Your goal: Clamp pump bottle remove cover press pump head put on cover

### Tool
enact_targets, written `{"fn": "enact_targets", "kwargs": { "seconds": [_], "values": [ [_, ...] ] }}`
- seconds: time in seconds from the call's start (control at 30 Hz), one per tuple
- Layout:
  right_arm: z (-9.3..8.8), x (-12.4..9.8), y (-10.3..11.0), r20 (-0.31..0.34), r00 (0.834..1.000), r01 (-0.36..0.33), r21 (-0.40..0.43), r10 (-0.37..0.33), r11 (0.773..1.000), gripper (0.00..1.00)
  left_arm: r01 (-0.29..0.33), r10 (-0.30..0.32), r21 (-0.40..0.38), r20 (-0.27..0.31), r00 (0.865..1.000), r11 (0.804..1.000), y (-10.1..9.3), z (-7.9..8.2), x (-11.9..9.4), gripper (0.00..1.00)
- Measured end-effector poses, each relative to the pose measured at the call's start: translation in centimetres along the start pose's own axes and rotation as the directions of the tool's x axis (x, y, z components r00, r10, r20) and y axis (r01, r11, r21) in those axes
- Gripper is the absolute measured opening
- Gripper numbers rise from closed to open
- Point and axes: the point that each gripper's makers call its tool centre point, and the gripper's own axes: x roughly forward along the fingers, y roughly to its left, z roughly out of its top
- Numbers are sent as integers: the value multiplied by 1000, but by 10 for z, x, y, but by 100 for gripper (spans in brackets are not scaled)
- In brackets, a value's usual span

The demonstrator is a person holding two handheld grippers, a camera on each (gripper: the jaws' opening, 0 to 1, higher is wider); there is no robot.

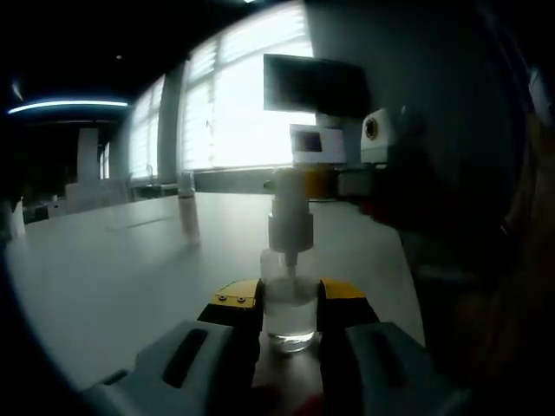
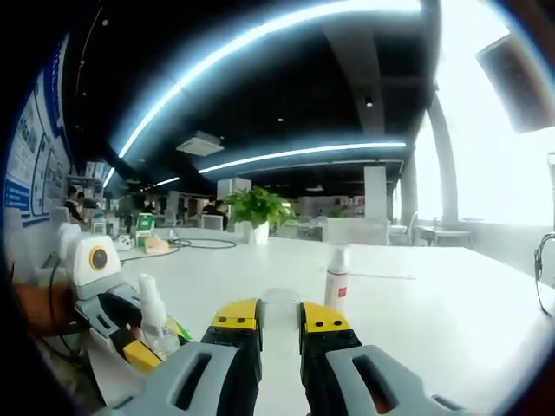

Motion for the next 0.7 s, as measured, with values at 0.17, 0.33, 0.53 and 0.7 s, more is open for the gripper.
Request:
{"fn": "enact_targets", "kwargs": {
  "seconds": [0.17,0.33,0.53,0.7],
  "values": [
    [-6,4,-8,-11,1000,9,7,-9,1000,12,0,0,1,0,1000,1000,-1,0,0,16],
    [-13,6,-14,-22,1000,14,11,-14,1000,12,0,0,-2,-1,1000,1000,0,0,0,16],
    [-21,9,-13,-36,999,14,15,-14,1000,12,-1,1,1,-2,1000,1000,0,0,0,16],
    [-27,13,-19,-41,999,21,18,-20,1000,12,0,0,-1,-2,1000,1000,0,0,1,16]
  ]
}}
